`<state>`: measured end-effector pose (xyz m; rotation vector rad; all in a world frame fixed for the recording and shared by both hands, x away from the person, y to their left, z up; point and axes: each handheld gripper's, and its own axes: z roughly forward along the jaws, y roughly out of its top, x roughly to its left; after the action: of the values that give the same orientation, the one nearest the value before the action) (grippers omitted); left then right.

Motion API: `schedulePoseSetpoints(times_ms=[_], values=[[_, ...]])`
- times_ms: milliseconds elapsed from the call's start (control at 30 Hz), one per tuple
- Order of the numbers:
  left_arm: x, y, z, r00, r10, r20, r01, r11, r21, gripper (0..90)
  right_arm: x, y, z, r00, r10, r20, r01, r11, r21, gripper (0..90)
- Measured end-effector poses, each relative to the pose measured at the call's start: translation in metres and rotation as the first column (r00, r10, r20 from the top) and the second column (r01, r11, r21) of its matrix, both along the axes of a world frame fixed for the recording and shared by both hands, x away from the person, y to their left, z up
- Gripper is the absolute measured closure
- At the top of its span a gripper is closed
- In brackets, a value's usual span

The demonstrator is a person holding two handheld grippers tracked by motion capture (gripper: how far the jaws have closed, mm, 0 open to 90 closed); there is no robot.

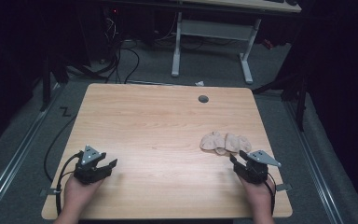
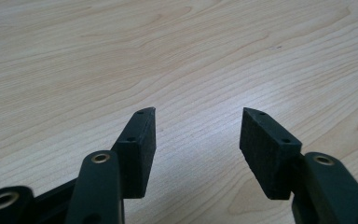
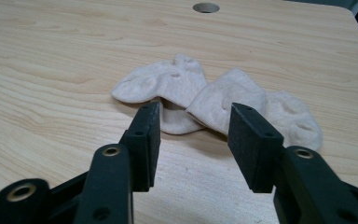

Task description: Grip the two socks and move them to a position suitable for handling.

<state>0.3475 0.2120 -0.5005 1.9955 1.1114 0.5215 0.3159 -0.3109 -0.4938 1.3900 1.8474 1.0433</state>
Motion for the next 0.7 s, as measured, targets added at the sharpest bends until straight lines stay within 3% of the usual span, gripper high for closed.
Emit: schedulePoseSetpoints(times_ms=[267, 433, 700], values=[[-0.004, 0.006, 0.001, 0.9999, 0.01, 0.01, -0.01, 0.9998, -0.015, 46.8, 0.005, -0.002, 0.008, 1.0, 0.0, 0.01, 0.0, 1.0, -0.002, 57.3], [-0.01, 0.014, -0.002, 0.9997, 0.026, -0.001, -0.026, 0.9997, -0.002, 46.6, 0.015, -0.015, 0.015, 0.9991, -0.035, 0.021, 0.035, 0.999, 0.031, 58.6], [-0.019, 0.022, -0.004, 0.9987, 0.051, -0.009, -0.051, 0.9987, 0.007, 46.6, 0.031, -0.028, 0.019, 0.9966, -0.08, 0.02, 0.08, 0.997, 0.013, 63.8]])
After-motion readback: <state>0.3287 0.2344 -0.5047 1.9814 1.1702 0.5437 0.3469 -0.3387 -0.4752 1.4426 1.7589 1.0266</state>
